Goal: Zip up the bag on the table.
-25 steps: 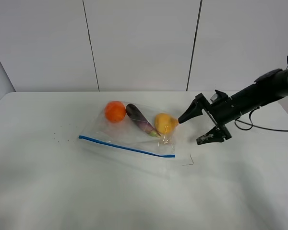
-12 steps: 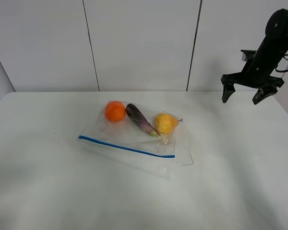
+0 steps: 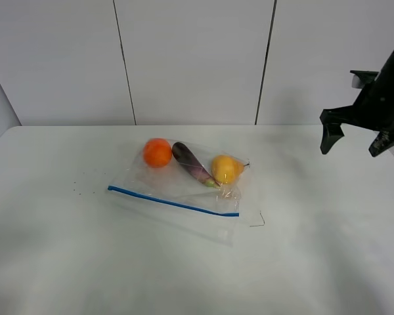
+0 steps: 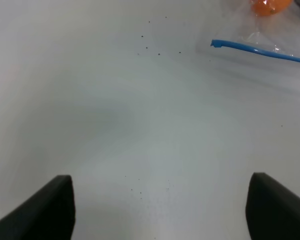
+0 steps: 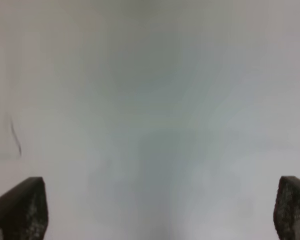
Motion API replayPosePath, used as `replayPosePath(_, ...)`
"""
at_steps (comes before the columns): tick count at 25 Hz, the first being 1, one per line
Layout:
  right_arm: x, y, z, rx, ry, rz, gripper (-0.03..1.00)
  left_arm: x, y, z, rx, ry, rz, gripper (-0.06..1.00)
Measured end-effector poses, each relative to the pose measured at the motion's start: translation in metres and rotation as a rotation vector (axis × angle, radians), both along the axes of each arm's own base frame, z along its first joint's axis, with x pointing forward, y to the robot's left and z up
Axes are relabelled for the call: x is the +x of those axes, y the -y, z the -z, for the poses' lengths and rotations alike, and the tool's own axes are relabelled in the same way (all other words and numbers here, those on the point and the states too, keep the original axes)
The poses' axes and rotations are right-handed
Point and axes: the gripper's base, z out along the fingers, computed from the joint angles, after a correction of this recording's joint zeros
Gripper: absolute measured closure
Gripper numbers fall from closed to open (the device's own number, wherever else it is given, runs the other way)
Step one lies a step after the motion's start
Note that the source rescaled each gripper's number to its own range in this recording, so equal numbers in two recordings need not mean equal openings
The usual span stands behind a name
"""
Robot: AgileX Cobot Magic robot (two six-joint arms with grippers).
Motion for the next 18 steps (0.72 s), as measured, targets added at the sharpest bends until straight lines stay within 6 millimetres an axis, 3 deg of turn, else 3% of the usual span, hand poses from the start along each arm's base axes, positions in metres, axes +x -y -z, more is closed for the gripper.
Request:
replayPosePath(9,-0.147,-0.002,-0.001,0.0,-0.02,-0.003,-0.03,0.0,0.0,0.0,0.0,0.0,0.0,0.01)
replayPosePath(13,-0.203,-0.003,0.002,-0.004,0.129,0.002,-0.03,0.0,0.0,0.0,0.0,0.0,0.0,0.01)
replayPosePath(18,-0.264,-0.004,0.0,-0.008,0.434,0.009,-0.03,0.0,0.0,0.0,0.0,0.0,0.0,0.01)
